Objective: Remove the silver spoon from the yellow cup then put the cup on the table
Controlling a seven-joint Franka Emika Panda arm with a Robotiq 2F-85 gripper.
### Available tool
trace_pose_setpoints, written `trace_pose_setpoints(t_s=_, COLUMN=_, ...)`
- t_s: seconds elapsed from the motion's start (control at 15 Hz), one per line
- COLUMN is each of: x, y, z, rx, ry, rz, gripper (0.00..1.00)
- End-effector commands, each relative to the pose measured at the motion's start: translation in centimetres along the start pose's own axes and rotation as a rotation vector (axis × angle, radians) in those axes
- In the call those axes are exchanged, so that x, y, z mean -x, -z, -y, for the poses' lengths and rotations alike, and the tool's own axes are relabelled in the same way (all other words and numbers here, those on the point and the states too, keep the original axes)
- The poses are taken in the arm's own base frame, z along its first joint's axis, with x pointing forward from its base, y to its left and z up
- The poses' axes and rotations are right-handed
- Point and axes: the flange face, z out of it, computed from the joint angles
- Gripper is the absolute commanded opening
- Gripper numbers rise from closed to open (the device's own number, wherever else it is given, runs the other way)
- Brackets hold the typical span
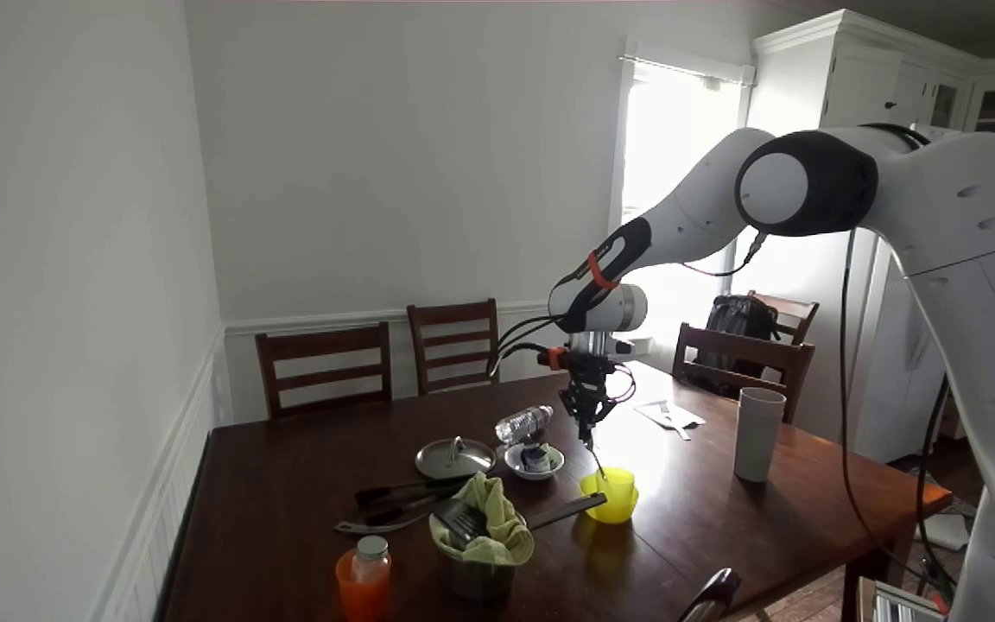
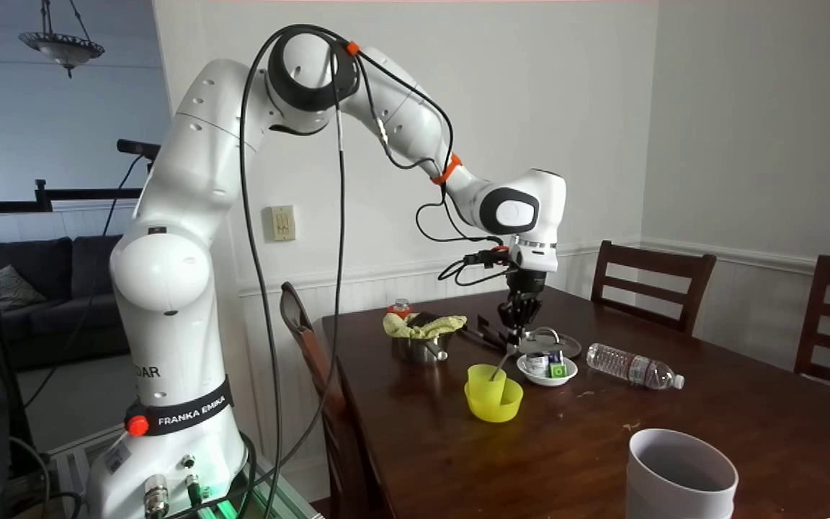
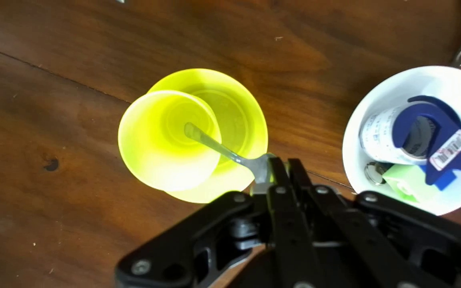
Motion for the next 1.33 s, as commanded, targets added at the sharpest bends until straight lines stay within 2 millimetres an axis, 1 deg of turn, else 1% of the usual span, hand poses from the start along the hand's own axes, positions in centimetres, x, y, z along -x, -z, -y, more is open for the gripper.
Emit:
trace_pose_setpoints(t_s=0.0, x=1.3, y=1.8, z=-1.6, rx=-0.032, ry=-0.015, rz=-0.052, gripper=0.05)
trace_pose_setpoints(t_s=0.2, x=1.8, y=3.3, z=-2.3, rx=-0.063, ry=-0.016, rz=-0.110, gripper=0.05)
trace_pose_setpoints(t_s=0.47, x=2.1, y=5.9, z=-3.8, rx=-0.113, ry=-0.013, rz=-0.170, gripper=0.05)
trace_pose_setpoints(t_s=0.53, x=2.0, y=6.6, z=-4.3, rx=-0.119, ry=-0.010, rz=-0.174, gripper=0.05)
trace_pose_setpoints(t_s=0.67, x=1.0, y=7.9, z=-5.3, rx=-0.124, ry=-0.008, rz=-0.187, gripper=0.05)
trace_pose_setpoints(t_s=0.8, x=-0.8, y=8.3, z=-6.5, rx=-0.113, ry=-0.006, rz=-0.165, gripper=0.05)
trace_pose_setpoints(t_s=0.93, x=-3.7, y=7.7, z=-7.9, rx=-0.095, ry=-0.012, rz=-0.127, gripper=0.05)
trace_pose_setpoints(t_s=1.07, x=-6.4, y=6.5, z=-9.1, rx=-0.076, ry=-0.009, rz=-0.086, gripper=0.04)
trace_pose_setpoints(t_s=1.27, x=-9.5, y=4.2, z=-10.6, rx=-0.042, ry=0.005, rz=-0.017, gripper=0.04)
